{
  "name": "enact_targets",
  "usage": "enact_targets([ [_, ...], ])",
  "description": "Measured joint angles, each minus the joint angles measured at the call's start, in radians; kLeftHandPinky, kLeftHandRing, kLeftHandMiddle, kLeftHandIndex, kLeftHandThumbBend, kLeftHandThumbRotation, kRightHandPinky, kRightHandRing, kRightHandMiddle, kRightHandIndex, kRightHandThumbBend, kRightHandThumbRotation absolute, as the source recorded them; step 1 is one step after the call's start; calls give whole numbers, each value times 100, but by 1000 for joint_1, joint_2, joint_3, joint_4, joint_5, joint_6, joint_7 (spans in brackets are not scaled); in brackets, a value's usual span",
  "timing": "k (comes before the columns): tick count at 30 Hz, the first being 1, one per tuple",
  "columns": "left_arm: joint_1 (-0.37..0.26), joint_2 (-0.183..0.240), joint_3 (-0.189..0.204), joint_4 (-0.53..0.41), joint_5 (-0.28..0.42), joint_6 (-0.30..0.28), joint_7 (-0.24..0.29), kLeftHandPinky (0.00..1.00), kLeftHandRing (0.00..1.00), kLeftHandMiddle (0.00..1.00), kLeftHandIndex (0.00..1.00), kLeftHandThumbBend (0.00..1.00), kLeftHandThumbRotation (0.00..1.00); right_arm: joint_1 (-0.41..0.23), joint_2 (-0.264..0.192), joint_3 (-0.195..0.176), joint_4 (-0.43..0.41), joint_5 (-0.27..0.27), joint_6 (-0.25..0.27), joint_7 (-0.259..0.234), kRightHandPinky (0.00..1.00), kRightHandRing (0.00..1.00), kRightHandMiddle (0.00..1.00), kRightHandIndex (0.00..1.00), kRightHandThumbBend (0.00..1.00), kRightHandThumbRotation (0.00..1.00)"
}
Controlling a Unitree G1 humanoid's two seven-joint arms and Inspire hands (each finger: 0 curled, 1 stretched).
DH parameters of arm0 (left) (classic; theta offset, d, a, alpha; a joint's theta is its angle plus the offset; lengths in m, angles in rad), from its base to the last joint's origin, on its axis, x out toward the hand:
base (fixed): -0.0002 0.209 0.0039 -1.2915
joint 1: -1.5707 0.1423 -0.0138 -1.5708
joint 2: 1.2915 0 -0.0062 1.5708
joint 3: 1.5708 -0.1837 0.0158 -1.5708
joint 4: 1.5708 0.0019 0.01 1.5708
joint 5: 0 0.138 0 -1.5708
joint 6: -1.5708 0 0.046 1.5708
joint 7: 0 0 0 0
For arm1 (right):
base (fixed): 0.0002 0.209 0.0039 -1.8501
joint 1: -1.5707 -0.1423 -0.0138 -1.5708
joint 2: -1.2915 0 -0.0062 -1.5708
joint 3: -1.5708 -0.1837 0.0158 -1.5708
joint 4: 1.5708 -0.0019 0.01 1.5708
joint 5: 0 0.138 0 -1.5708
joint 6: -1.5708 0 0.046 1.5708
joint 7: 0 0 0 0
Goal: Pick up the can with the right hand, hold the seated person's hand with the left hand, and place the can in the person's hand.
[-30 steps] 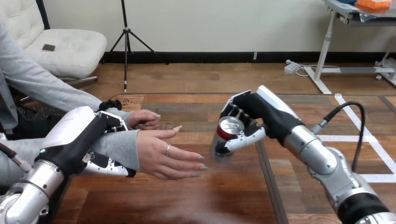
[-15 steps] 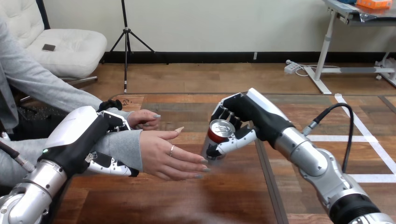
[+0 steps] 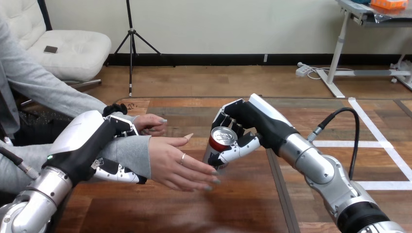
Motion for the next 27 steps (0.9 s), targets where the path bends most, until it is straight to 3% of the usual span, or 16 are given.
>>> enact_targets([
  [27, 1, -15, -1, -1, 5, 5, -6, 16, 20, 27, 40, 79, 0, -17, 51, 19, 0, -14, 0, 6, 25, 29, 35, 39, 85, 0],
])
